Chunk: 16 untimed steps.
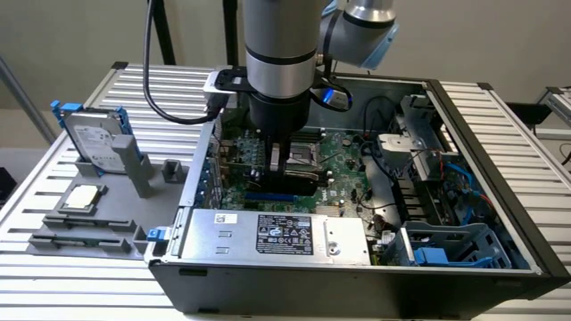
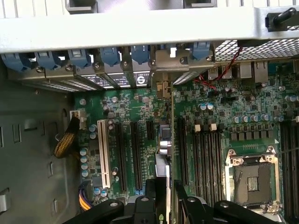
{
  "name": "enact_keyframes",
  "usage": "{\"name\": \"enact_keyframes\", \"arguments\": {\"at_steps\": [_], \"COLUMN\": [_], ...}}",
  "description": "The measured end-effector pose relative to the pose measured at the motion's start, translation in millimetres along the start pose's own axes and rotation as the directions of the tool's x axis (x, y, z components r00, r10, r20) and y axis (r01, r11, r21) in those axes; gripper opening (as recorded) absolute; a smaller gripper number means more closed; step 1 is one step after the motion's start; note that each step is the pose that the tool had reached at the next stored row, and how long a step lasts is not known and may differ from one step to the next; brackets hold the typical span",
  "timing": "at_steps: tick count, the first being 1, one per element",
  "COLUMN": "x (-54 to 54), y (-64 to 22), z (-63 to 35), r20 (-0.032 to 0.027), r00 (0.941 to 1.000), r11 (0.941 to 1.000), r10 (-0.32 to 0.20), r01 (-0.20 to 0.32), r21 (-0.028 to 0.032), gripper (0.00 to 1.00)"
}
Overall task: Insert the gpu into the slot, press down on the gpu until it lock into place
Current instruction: 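Insert the gpu into the slot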
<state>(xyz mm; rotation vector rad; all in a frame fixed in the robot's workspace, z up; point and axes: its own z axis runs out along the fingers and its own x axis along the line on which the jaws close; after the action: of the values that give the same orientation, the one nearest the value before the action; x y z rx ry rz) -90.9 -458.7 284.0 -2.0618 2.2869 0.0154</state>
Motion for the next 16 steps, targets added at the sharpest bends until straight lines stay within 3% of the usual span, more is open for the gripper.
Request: {"name": "enact_keyframes", "arguments": {"at_steps": [11,16], "x": [-0.9,-1.9], "y": [-2.3,-2.3], "z": [0.9,3.2], "r20": [-0.0001,-0.0016], "r00": [0.9995,0.9995], "r11": [0.9994,0.999], "r10": [-0.031,-0.03], "r01": [0.031,0.03], "r21": [-0.0138,-0.0332], "gripper": [0.26,0.26]}}
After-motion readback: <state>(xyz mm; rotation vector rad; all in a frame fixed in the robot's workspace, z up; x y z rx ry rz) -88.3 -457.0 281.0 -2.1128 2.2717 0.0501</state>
